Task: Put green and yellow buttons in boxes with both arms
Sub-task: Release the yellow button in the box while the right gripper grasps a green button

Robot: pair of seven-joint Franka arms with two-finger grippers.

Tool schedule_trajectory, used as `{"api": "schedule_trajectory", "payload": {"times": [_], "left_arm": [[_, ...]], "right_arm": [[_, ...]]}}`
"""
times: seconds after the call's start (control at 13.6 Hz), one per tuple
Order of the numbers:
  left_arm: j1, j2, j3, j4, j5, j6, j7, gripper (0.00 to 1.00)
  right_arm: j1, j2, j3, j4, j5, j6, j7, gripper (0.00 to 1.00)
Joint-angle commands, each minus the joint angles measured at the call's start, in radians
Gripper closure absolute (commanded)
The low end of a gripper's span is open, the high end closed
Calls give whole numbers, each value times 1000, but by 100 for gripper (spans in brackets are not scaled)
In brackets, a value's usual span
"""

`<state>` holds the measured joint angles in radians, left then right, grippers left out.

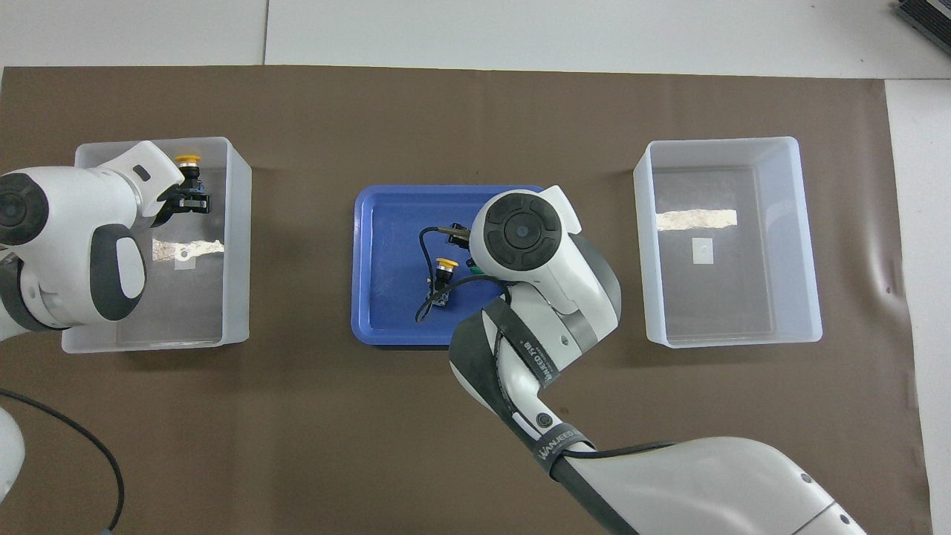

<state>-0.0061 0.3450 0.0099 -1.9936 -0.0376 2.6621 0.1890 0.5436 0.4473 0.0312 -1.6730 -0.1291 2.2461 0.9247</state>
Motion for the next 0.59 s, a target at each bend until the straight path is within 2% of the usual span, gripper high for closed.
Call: {"api": "schedule_trajectory", "payload": {"times": [0.0,0.07,0.15,0.37,0.51], "left_arm": [[21,35,-11,27,-18,27,55,67],[18,37,-8,26,-19,38,55,17],[17,37,-8,24,-19,45,55,0],[9,25,-7,24,-19,33,52,0],[9,-41,-7,22,-19,-25,49,0]], "right_arm": [[-10,42,-2,29,-60,38,20,3],[-7,51,-2,29,-60,41,22,4],[-4,54,-2,29,-60,41,22,7],[1,57,-2,29,-52,50,23,20],[3,57,-1,12,-46,82,23,33]]}}
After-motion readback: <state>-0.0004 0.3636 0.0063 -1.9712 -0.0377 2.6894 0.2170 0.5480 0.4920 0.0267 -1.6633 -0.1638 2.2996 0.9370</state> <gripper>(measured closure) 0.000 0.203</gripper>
